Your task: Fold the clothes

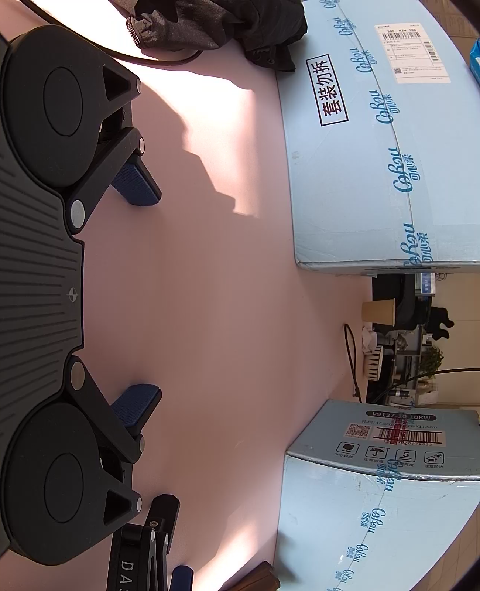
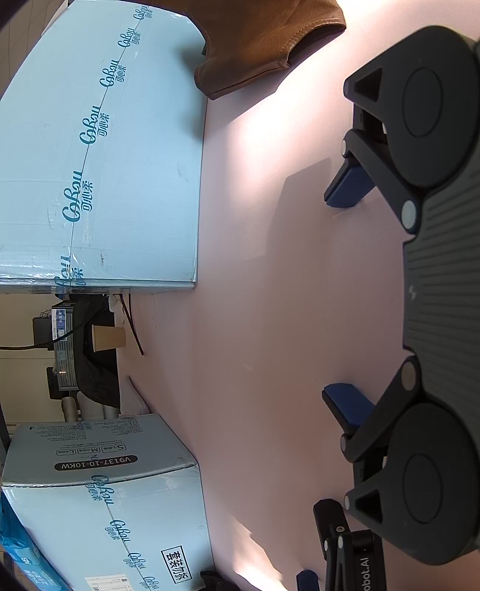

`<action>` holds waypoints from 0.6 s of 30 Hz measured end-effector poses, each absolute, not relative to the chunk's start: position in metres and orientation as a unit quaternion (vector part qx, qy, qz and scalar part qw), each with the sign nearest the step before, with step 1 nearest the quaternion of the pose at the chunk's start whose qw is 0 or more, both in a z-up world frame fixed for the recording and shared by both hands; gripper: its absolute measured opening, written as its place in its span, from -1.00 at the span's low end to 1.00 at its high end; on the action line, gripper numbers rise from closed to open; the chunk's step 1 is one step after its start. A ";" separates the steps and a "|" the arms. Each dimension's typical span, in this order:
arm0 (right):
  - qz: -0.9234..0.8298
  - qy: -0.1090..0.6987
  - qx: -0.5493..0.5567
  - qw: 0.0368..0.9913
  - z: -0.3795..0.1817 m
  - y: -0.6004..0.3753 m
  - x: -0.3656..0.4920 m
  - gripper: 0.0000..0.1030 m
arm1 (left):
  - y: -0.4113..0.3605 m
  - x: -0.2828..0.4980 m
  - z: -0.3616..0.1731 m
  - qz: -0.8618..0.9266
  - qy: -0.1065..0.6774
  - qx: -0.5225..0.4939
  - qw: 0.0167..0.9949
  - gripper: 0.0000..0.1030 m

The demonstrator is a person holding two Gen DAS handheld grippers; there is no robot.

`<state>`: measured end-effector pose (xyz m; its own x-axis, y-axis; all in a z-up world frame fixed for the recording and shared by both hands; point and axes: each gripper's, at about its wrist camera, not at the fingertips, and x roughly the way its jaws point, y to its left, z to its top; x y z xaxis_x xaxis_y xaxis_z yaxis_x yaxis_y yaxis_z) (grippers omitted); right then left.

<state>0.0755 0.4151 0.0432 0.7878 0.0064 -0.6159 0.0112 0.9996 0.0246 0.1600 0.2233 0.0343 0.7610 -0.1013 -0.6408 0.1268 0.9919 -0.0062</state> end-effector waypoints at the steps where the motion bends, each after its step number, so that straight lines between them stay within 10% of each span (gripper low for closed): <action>1: -0.002 0.326 0.013 0.945 0.043 0.416 0.075 1.00 | 0.223 0.160 0.034 -0.061 0.340 0.019 0.938 1.00; 18: -0.003 0.326 0.010 0.945 0.043 0.418 0.075 1.00 | 0.224 0.160 0.034 -0.062 0.340 0.018 0.938 1.00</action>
